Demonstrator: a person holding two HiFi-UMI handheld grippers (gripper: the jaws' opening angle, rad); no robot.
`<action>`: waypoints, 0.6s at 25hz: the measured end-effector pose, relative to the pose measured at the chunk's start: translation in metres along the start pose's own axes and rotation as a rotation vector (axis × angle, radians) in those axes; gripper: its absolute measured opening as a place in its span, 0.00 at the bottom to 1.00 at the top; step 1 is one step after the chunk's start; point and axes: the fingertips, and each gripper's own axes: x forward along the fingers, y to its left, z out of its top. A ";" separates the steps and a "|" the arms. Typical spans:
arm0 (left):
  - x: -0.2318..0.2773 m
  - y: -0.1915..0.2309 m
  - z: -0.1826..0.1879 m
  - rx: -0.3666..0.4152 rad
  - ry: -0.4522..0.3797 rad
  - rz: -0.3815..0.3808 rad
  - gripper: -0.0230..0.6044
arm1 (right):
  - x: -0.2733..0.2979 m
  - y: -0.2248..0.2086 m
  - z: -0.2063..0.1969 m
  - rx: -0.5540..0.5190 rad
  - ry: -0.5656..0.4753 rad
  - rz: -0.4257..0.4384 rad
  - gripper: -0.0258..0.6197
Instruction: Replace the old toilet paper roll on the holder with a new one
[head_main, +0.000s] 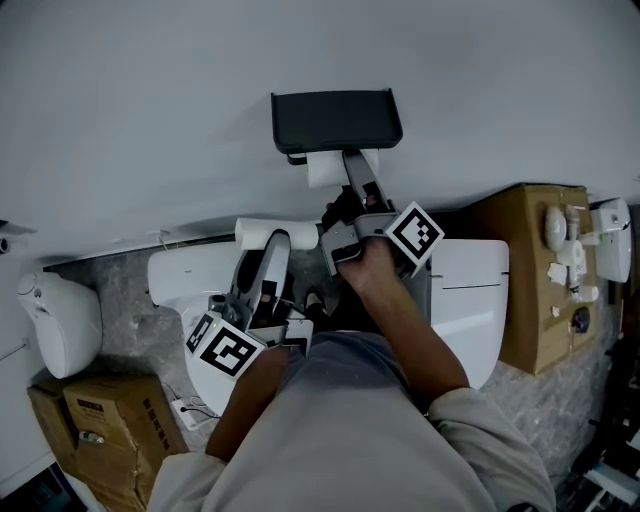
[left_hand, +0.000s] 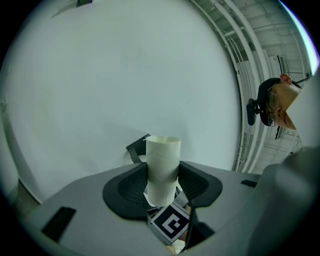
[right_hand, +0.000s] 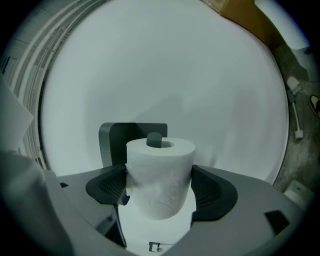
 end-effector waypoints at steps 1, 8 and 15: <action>0.000 -0.001 0.000 0.000 -0.002 -0.002 0.34 | -0.001 0.000 0.000 -0.007 0.009 -0.005 0.66; 0.002 -0.001 0.007 0.007 -0.019 -0.004 0.34 | -0.008 0.001 -0.006 -0.048 0.108 -0.023 0.66; 0.003 -0.005 0.010 0.016 -0.023 -0.018 0.34 | -0.031 -0.002 -0.018 -0.184 0.260 -0.066 0.66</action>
